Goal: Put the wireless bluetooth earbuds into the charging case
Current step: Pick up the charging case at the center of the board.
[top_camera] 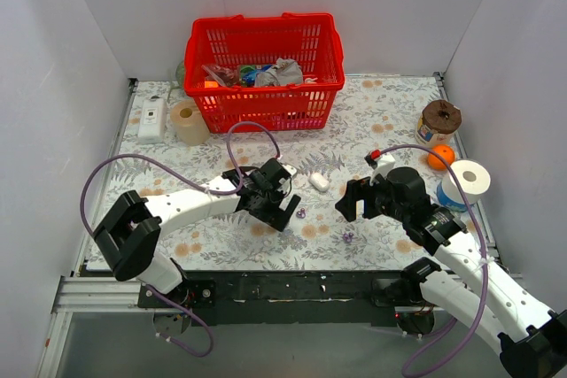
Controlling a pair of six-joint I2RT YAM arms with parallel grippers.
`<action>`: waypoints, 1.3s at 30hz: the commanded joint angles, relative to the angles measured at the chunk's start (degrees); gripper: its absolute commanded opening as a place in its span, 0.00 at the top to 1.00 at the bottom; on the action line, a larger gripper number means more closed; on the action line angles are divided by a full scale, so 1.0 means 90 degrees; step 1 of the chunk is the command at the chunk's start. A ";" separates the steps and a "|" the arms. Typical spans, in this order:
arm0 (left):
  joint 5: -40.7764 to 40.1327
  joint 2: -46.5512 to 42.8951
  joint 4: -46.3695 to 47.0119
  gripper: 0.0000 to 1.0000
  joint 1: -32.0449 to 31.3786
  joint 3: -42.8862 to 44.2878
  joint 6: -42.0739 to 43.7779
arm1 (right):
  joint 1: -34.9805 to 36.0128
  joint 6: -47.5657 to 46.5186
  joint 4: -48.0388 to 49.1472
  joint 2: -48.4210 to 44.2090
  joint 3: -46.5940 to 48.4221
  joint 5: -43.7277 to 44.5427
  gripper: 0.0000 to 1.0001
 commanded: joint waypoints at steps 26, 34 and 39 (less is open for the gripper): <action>0.0282 0.0765 0.1314 0.02 0.0003 -0.0002 0.1439 | 0.0008 0.0028 -0.0089 -0.0072 0.0272 -0.0243 0.07; 0.0331 0.0706 0.1363 0.02 0.0003 -0.0217 0.1332 | 0.0018 0.0077 -0.0089 -0.0122 0.0165 -0.0253 0.07; 0.0380 0.0735 0.1480 0.02 0.0003 -0.0354 0.1302 | 0.0018 0.0096 -0.0099 -0.0151 0.0174 -0.0243 0.07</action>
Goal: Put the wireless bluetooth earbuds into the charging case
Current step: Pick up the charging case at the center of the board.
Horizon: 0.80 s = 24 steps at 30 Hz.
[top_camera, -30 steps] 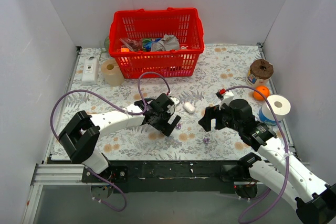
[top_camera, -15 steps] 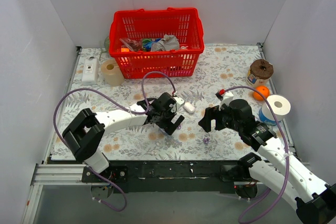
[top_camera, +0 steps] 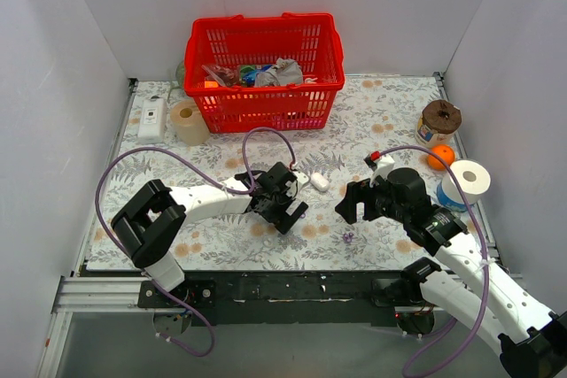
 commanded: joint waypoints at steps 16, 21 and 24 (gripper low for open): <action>0.0308 0.0115 0.0286 0.11 0.0003 -0.0221 0.0120 | 0.0018 0.0096 -0.0095 -0.0212 0.0184 -0.0005 0.07; 0.0367 0.0154 0.0149 0.22 0.0003 -0.0250 0.0081 | 0.0008 0.0087 -0.0066 -0.0183 0.0165 0.0005 0.07; 0.0396 0.0135 0.0159 0.32 0.0003 -0.0289 0.0071 | 0.0008 0.0087 -0.0056 -0.0163 0.0155 0.0005 0.07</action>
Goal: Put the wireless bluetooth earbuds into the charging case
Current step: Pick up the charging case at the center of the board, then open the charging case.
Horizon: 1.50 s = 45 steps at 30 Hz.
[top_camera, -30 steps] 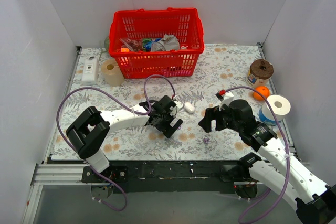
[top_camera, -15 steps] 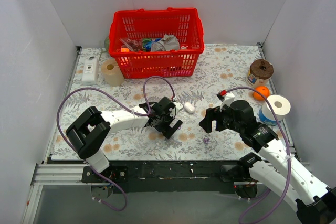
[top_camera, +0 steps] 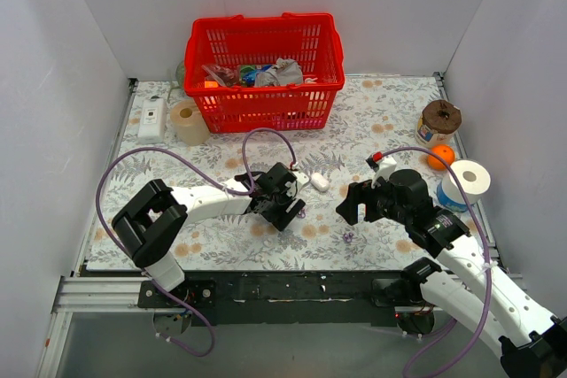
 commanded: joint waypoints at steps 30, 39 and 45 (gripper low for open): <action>0.1368 -0.4633 0.6052 1.00 -0.0078 -0.3649 0.0372 | 0.0524 -0.0213 -0.0047 0.1493 0.2459 -0.1414 0.02; 0.1290 -0.4594 0.5945 1.00 -0.0146 -0.3542 0.0753 | 0.2057 0.0216 0.0275 0.2303 0.2850 -0.0448 0.02; 0.1193 -0.4682 0.5944 1.00 -0.0253 -0.3639 0.0812 | 0.2313 0.0402 0.0500 0.2831 0.2947 -0.0154 0.02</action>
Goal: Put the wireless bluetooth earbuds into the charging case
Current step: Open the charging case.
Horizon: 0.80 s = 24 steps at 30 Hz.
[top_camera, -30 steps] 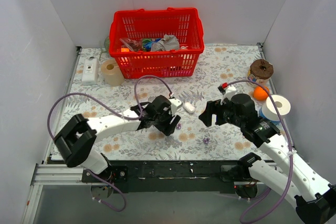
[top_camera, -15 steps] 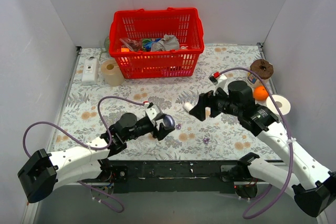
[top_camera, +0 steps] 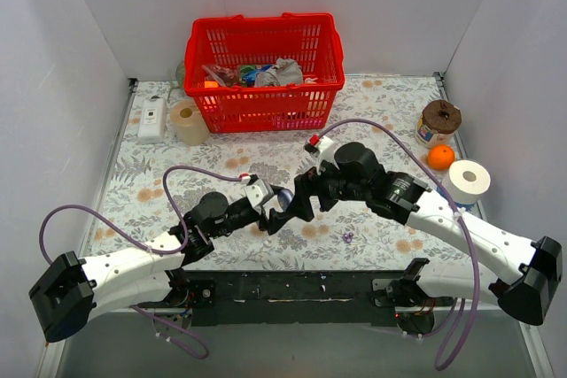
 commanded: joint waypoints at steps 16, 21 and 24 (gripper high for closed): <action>-0.0417 -0.0475 0.0037 1.00 -0.0320 -0.0014 0.0434 | 0.0108 0.0559 0.0513 0.0524 0.0266 0.0851 0.04; -0.0524 -0.0573 0.0018 1.00 -0.0359 -0.0072 0.0425 | 0.0108 0.0589 0.0376 0.0348 0.0305 0.1057 0.07; -0.0563 -0.0612 -0.0050 1.00 -0.0369 -0.0063 0.0463 | 0.0108 0.0647 0.0386 0.0260 0.0286 0.1125 0.07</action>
